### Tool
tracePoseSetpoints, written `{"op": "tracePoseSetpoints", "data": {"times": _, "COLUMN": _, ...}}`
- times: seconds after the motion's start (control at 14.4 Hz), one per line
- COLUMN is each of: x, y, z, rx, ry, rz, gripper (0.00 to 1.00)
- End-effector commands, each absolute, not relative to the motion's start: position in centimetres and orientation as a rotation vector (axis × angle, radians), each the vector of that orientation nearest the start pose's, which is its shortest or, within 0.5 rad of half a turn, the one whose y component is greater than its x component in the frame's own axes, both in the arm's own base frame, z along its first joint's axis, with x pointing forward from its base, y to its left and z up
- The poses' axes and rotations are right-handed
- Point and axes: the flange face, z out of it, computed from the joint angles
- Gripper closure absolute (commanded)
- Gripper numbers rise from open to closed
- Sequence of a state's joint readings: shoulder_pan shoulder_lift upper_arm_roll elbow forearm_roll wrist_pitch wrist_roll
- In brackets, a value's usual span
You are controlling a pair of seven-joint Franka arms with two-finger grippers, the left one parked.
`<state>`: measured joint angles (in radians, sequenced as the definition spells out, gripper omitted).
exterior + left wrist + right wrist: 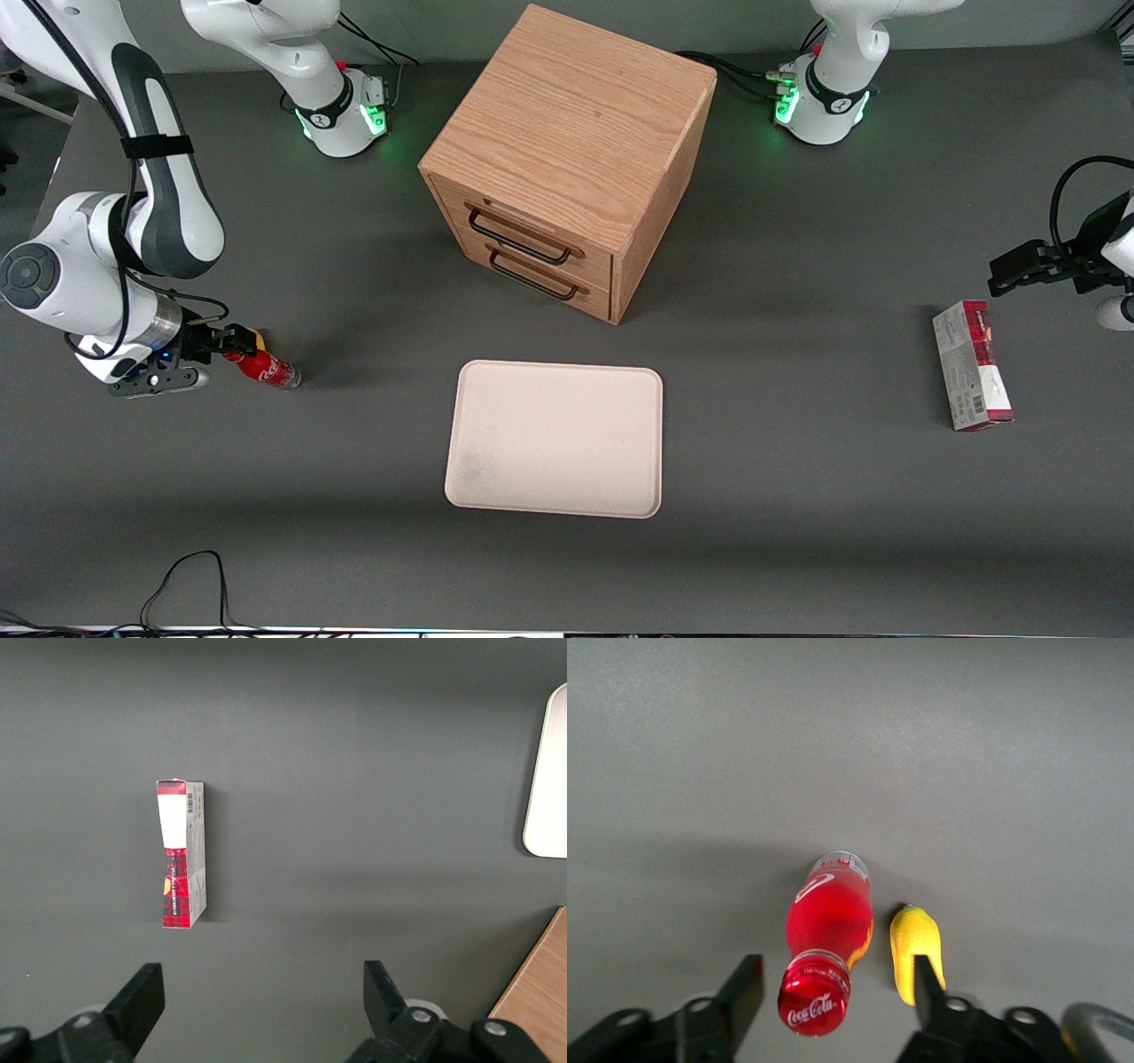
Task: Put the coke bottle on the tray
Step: 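Lower the open right gripper around the bottle cap and close it, then lift the red bottle by its cap with the right gripper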
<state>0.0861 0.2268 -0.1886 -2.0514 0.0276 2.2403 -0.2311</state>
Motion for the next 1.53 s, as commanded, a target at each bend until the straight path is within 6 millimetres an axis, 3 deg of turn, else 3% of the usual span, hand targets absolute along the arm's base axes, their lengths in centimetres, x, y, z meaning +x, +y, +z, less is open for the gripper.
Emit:
{"op": "tracePoseSetpoints", "data": {"times": 0.0, "x": 57.8, "y": -5.4, "z": 32.9, "rx": -3.148, "ry": -0.195, "rz": 0.031, "gripper": 1.0}}
{"op": "tracePoseSetpoints", "data": {"times": 0.49, "x": 57.8, "y": -4.8, "z": 34.0, "rx": -3.142, "ry": -0.156, "rz": 0.059, "gripper": 1.0}}
{"op": "tracePoseSetpoints", "data": {"times": 0.7, "x": 59.2, "y": -3.5, "z": 39.2, "rx": -3.132, "ry": -0.108, "rz": 0.122, "gripper": 1.0}}
{"op": "tracePoseSetpoints", "data": {"times": 0.91, "x": 60.5, "y": -3.1, "z": 47.8, "rx": -3.117, "ry": -0.115, "rz": 0.233, "gripper": 1.0}}
{"op": "tracePoseSetpoints", "data": {"times": 1.18, "x": 60.0, "y": -2.8, "z": 58.7, "rx": -3.122, "ry": -0.101, "rz": 0.31, "gripper": 1.0}}
{"op": "tracePoseSetpoints", "data": {"times": 1.46, "x": 60.9, "y": -2.1, "z": 60.1, "rx": -3.129, "ry": -0.059, "rz": 0.377, "gripper": 1.0}}
